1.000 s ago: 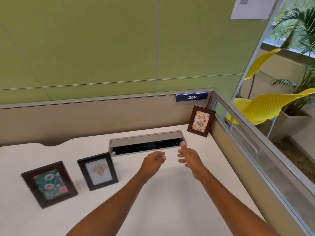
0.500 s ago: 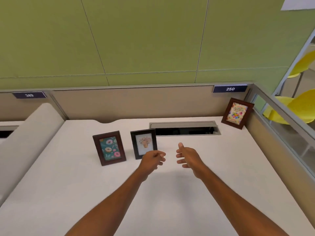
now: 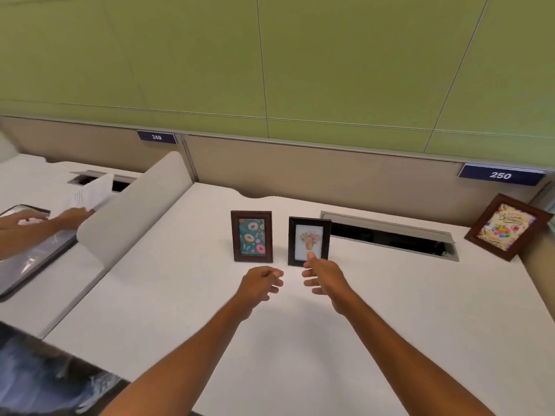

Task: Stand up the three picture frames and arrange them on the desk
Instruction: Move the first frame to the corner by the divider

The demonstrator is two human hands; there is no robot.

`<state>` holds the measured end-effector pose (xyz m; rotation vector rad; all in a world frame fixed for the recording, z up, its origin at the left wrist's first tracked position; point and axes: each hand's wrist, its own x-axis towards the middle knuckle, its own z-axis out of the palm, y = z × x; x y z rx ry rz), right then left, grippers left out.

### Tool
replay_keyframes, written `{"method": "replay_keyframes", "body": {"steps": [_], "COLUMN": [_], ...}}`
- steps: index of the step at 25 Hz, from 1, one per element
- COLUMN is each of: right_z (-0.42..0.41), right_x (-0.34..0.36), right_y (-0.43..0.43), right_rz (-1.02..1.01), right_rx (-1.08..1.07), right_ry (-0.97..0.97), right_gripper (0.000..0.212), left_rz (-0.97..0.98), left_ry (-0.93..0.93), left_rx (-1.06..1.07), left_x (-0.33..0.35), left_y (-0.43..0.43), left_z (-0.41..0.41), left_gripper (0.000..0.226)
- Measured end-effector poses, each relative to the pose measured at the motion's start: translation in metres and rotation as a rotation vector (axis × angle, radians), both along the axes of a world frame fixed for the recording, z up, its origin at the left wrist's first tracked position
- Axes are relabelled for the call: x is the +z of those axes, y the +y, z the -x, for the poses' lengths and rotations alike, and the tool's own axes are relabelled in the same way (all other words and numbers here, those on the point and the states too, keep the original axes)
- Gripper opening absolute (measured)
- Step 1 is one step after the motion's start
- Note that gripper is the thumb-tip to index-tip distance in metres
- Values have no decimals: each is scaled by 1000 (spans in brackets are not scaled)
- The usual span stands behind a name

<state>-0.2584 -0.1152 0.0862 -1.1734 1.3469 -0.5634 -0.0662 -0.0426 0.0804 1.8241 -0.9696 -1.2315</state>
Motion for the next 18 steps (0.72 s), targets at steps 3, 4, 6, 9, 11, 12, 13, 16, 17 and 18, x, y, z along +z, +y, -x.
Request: {"method": "replay_keyframes", "body": {"steps": [3,4,6,9,11,12,13,16,17,18], "right_z": [-34,-46,-67,-100,-121,-131,-142,-168,-175,-182], "right_x": [-2,-3,-4,-8,-11,-13,-16,-24,-26,-29], "right_y": [-5,-8,-18,-38,-50,-56,-63,-81,-85,-90], "right_rz": [7,7,11,14,22,29,30,9,-1,-13], "right_rx": [21,31,51,46,19,15,15,-9,-31,-61], "right_ry": [-25,-27,-23,-28,-26,-14,-2,59,68,69], "right_gripper": [59,59,59,54,44,41,43,75,82,87], "left_rz": [-5,-5,-8,-53,-87,-93,-92,-67,-70,-84], "left_ry": [16,21,31,40,39,47,51,-9,-25,-30], "left_rx": [61,76,104,101,104,119,141,228,255,269], "left_x": [-2,-4,-10,-20,-26,-29,-32,-35,-35,-34], "left_y": [-4,-8,-17,-36,-50,-57,-65,-88,-96,-105], "left_z": [-27,-36,-54,-86,-109,-120,-132,-164,-173,-182], "left_gripper": [24,24,23,21,20,19,19,28,35,42]}}
